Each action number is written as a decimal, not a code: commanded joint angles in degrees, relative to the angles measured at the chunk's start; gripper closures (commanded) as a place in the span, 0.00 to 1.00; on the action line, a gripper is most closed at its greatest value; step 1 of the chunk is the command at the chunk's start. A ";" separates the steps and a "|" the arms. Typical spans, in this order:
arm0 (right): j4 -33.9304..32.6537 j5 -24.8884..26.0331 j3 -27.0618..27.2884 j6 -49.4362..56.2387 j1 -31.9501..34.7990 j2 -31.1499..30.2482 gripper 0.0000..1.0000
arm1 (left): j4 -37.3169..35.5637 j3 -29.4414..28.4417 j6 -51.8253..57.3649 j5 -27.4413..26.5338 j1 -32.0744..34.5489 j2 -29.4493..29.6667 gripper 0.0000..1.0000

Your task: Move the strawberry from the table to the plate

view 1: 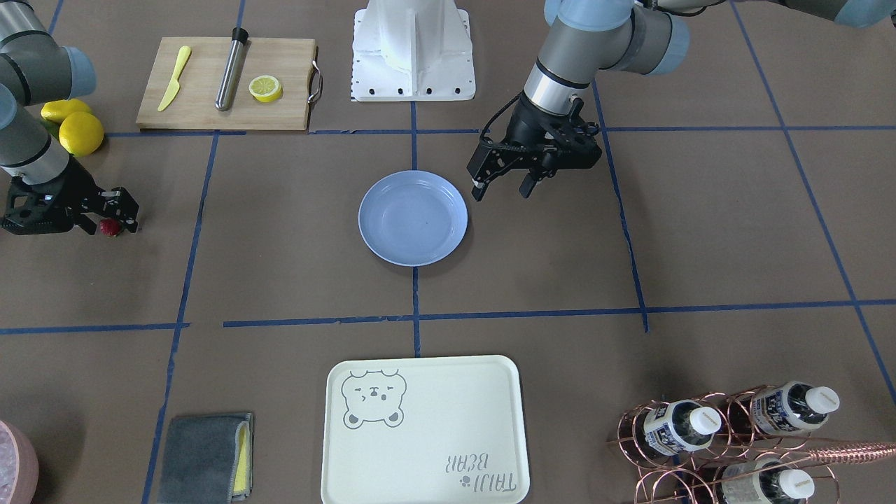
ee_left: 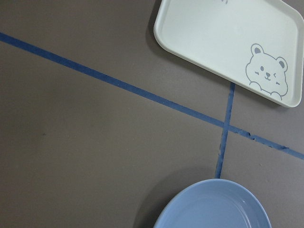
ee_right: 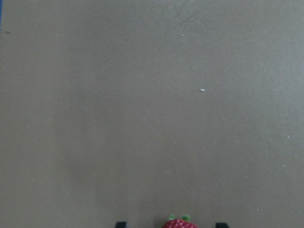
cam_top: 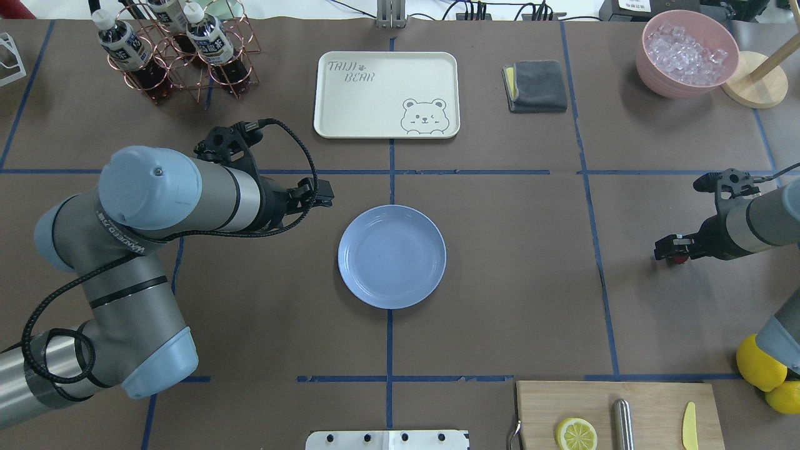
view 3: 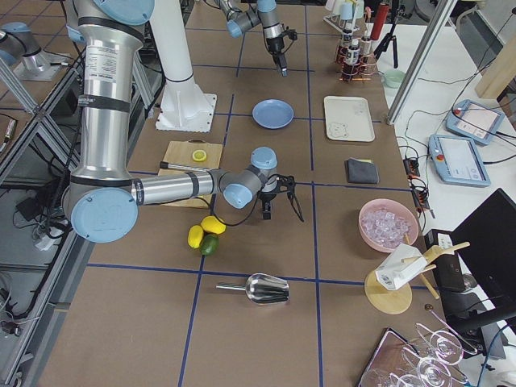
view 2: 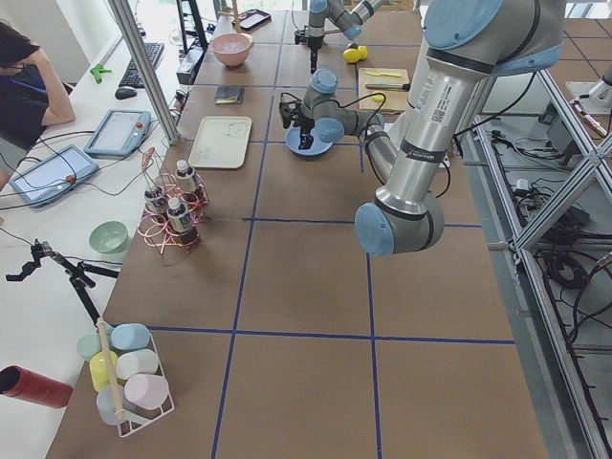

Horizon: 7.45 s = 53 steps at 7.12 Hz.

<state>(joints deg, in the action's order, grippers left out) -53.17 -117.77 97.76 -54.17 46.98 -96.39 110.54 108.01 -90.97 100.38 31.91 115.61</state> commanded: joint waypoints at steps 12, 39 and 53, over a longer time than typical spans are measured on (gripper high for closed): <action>-22.10 -2.73 11.05 -9.34 -1.96 24.43 1.00 | -1.29 4.13 42.69 13.32 23.66 -19.33 0.00; -54.76 -17.72 10.30 53.54 29.17 16.34 0.00 | -20.57 -13.11 97.03 33.57 58.44 -25.63 0.00; -36.56 -20.83 -6.79 57.25 43.55 3.93 0.00 | -20.98 -14.41 91.05 34.53 58.44 -26.05 0.00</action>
<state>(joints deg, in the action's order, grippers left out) -89.89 -138.56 91.02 3.35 90.52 -92.40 89.56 93.62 0.10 134.91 90.35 89.56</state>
